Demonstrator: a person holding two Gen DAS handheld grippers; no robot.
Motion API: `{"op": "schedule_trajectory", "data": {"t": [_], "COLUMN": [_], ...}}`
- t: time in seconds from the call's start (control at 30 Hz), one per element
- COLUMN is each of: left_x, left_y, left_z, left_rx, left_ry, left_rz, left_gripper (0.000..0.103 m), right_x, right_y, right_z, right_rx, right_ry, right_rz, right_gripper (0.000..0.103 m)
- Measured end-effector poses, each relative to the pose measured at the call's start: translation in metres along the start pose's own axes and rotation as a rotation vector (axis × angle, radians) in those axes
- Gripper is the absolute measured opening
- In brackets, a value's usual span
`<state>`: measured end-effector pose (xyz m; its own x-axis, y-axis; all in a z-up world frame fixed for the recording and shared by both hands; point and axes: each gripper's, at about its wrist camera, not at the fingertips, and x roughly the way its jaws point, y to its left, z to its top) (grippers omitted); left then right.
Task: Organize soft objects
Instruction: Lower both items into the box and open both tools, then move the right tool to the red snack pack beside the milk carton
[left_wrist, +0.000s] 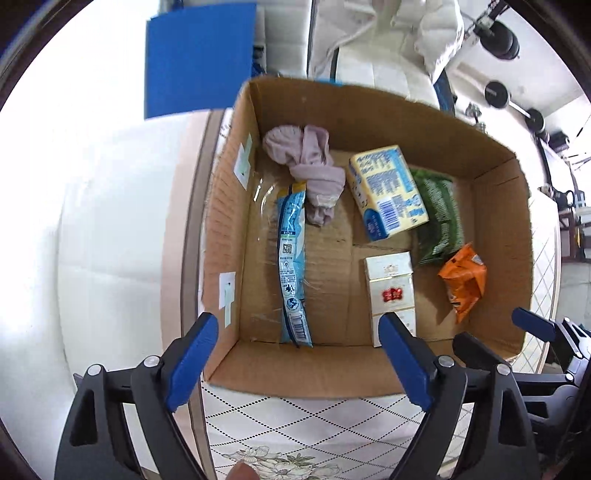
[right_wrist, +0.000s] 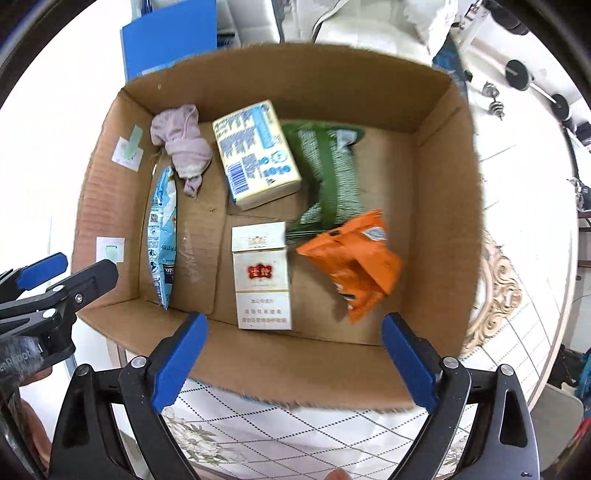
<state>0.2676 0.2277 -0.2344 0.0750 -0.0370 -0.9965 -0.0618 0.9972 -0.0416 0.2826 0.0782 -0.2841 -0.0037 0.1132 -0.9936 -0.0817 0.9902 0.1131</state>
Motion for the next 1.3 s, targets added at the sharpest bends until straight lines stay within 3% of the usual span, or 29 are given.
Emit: {"op": "schedule_trajectory", "data": {"t": [0.3, 0.57, 0.67, 0.77, 0.9, 1.0, 1.13, 1.3], "left_x": [-0.051, -0.078, -0.080, -0.071, -0.041, -0.016, 0.012, 0.037], "left_y": [-0.017, -0.039, -0.051, -0.065, -0.087, -0.105, -0.125, -0.131], "left_z": [-0.034, -0.045, -0.040, -0.028, -0.008, 0.002, 0.009, 0.014], "left_rx": [0.050, 0.068, 0.072, 0.080, 0.082, 0.092, 0.124, 0.133], "left_ry": [-0.169, -0.229, -0.244, -0.232, -0.185, -0.144, -0.102, -0.060], "left_rz": [0.068, 0.066, 0.056, 0.061, 0.064, 0.067, 0.104, 0.130], "left_gripper": [0.089, 0.089, 0.089, 0.089, 0.089, 0.089, 0.089, 0.089], "right_x": [-0.056, -0.093, -0.111, -0.114, -0.072, -0.022, 0.032, 0.065], "right_y": [-0.021, -0.037, -0.078, -0.130, -0.206, -0.230, -0.236, -0.234], "right_z": [-0.042, -0.066, -0.064, -0.054, -0.030, -0.007, 0.015, 0.031], "right_rx": [0.001, 0.034, 0.138, 0.251, 0.397, 0.399, 0.377, 0.367], "right_ry": [-0.113, -0.153, -0.203, -0.229, -0.157, -0.069, 0.014, 0.035], "right_rz": [0.006, 0.089, 0.129, 0.110, 0.062, 0.043, 0.073, 0.139], "right_gripper": [0.097, 0.097, 0.097, 0.097, 0.097, 0.097, 0.097, 0.097]}}
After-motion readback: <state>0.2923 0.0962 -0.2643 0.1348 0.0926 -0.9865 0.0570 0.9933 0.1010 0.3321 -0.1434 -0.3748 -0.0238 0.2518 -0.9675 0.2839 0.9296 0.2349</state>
